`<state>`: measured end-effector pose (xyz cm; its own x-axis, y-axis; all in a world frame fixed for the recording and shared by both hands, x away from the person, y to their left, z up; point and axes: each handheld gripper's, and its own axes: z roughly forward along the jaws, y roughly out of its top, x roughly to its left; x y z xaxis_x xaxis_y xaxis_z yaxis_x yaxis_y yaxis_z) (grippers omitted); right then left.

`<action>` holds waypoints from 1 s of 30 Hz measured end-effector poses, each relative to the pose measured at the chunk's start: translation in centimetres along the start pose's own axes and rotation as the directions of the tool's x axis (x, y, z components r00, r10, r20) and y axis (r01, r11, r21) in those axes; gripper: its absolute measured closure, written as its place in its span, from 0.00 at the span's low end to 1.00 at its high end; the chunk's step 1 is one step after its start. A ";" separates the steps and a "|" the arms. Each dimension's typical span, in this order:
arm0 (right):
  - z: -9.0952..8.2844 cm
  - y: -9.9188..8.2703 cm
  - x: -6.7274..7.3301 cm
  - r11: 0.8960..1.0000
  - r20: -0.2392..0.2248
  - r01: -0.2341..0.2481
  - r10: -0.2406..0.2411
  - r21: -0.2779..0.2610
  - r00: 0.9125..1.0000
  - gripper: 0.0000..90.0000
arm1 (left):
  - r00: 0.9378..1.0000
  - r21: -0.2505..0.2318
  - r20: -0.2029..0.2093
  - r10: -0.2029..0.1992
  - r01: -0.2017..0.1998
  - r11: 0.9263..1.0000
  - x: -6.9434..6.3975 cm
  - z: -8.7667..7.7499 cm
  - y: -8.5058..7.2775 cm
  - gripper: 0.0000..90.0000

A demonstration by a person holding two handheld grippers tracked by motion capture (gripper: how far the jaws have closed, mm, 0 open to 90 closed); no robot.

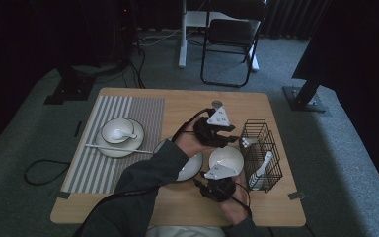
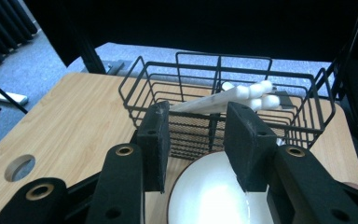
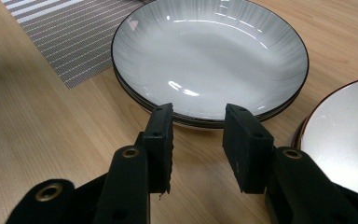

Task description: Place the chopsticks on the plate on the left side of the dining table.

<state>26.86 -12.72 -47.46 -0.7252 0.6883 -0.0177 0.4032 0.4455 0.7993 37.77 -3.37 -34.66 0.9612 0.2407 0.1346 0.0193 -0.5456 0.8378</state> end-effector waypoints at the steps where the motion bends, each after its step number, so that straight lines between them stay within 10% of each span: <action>1: 0.0 0.0 0.0 1.000 0.000 -0.003 0.003 0.004 1.000 0.70 | 1.000 0.000 0.003 0.001 -0.001 1.000 -0.1 0.1 0.1 0.68; 19: 0.2 -0.2 -0.1 1.000 -0.003 -0.006 0.006 0.005 1.000 0.69 | 1.000 -0.003 0.031 0.005 -0.005 1.000 -0.6 0.9 0.4 0.67; 30: 0.1 -0.3 -0.2 1.000 0.005 -0.005 0.005 0.010 1.000 0.69 | 0.999 0.001 -0.026 -0.033 0.033 0.999 0.5 1.9 1.0 0.83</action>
<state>26.93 -12.91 -47.74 -0.7203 0.6935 -0.0165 0.4124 0.4472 0.7936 38.82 -5.30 -34.69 0.9527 0.2791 0.1205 0.0513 -0.5383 0.8412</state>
